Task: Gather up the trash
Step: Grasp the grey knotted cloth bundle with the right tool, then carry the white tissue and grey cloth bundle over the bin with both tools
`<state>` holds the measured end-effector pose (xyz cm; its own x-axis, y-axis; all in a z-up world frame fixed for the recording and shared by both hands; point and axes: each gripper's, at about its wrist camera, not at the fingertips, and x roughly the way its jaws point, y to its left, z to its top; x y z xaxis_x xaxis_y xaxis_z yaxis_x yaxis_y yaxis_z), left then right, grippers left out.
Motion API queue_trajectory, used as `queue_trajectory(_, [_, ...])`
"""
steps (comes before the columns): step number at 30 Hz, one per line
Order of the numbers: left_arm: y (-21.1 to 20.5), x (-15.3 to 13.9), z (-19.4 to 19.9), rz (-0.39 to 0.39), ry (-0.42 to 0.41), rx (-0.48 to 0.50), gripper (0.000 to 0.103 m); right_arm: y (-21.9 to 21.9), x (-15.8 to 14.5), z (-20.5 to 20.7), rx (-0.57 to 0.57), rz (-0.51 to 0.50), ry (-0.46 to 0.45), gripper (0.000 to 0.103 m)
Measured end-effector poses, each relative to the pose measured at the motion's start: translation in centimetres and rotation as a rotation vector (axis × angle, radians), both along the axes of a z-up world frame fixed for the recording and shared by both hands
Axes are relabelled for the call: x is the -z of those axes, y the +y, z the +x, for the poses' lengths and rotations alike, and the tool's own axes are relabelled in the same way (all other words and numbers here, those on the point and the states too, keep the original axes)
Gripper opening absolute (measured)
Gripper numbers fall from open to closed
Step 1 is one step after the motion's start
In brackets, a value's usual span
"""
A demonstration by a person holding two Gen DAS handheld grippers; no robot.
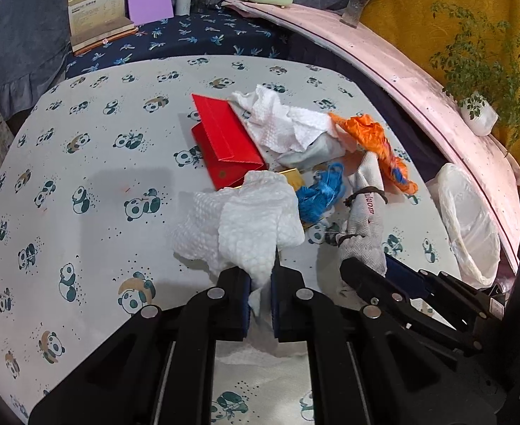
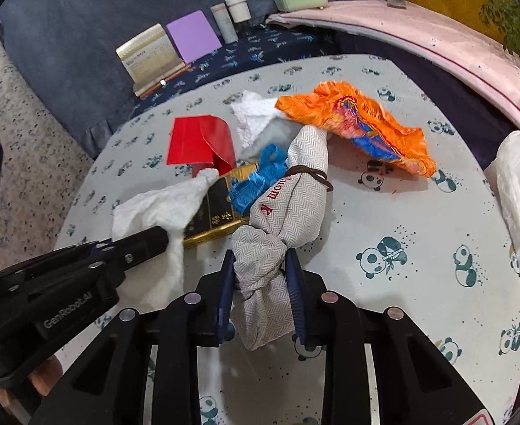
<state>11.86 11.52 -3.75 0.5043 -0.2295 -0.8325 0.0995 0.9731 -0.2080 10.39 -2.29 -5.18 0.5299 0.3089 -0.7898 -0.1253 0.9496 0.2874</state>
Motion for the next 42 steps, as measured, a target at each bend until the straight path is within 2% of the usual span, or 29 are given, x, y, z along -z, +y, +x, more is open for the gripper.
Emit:
queue_trajectory(10, [-3.1,-3.1,-0.6,0.000,-0.067,0.057,0.008,-2.6,-4.8,-2.1,0.046,0.041,-0.122,0.027])
queue_trajectory(17, [-6.7,-5.0,-0.8,0.012,-0.114,0.112,0.008,-5.7,-6.5,-3.1,0.112,0.037,-0.175,0.027])
queue_trajectory(35, [-19.0,-7.0,-1.1,0.053,-0.173,0.325,0.008,-18.6,-7.5,-6.6,0.376,0.037,-0.225,0.027])
queue_trajectory(42, [-24.5,-7.0,-1.4,0.033,-0.173,0.439,0.008,-22.9,-6.8,-8.1,0.466,0.022,-0.219,0.027])
